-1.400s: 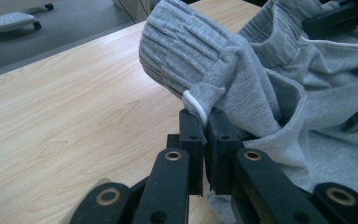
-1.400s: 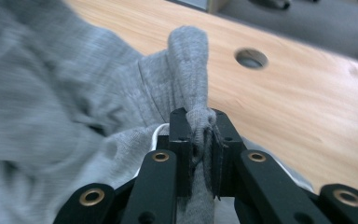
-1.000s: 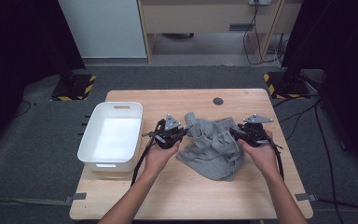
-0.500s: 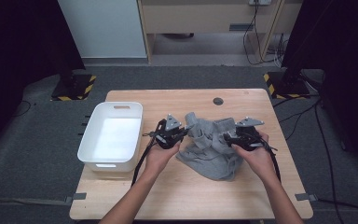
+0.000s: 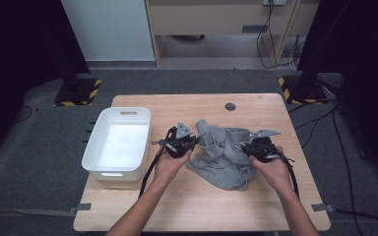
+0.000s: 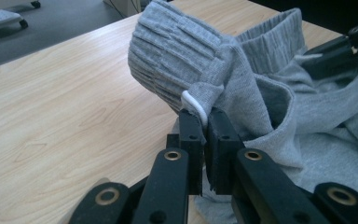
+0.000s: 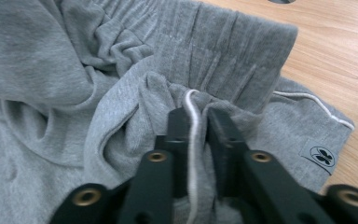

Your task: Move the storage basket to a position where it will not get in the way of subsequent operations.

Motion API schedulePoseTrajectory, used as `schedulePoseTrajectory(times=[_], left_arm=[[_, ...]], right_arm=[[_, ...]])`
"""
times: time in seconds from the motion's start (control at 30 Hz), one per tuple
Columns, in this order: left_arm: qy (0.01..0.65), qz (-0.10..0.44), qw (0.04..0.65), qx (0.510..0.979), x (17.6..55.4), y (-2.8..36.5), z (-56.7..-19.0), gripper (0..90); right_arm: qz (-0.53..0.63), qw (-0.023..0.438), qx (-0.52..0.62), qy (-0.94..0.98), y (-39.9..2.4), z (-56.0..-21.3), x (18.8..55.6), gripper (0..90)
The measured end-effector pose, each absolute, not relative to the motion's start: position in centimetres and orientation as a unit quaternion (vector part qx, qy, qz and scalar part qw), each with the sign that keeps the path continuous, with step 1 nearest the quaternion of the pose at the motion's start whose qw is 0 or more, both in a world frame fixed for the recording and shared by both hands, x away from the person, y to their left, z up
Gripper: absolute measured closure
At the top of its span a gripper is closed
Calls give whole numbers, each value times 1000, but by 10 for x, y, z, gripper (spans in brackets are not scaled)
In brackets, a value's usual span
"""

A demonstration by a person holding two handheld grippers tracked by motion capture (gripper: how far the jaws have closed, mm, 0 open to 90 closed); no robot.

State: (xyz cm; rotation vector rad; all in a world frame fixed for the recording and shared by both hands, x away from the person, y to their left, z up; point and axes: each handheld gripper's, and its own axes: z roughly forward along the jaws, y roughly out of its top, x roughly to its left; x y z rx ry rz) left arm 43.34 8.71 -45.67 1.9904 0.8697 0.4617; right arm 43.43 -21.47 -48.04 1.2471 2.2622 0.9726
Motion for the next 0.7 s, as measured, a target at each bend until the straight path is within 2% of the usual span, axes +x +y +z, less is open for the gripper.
schedulePoseTrajectory(times=[0.13, 0.47, 0.7], left_arm=[[351, 182, 438, 807, 433, 88, -461, 855], [358, 170, 415, 819, 433, 88, -477, 820], [384, 169, 413, 808, 436, 89, -482, 669]], right_arm=[[358, 200, 438, 800, -218, -477, 433, 852], [371, 207, 431, 796, -220, -472, 429, 853], [373, 205, 428, 797, -220, -472, 429, 852]])
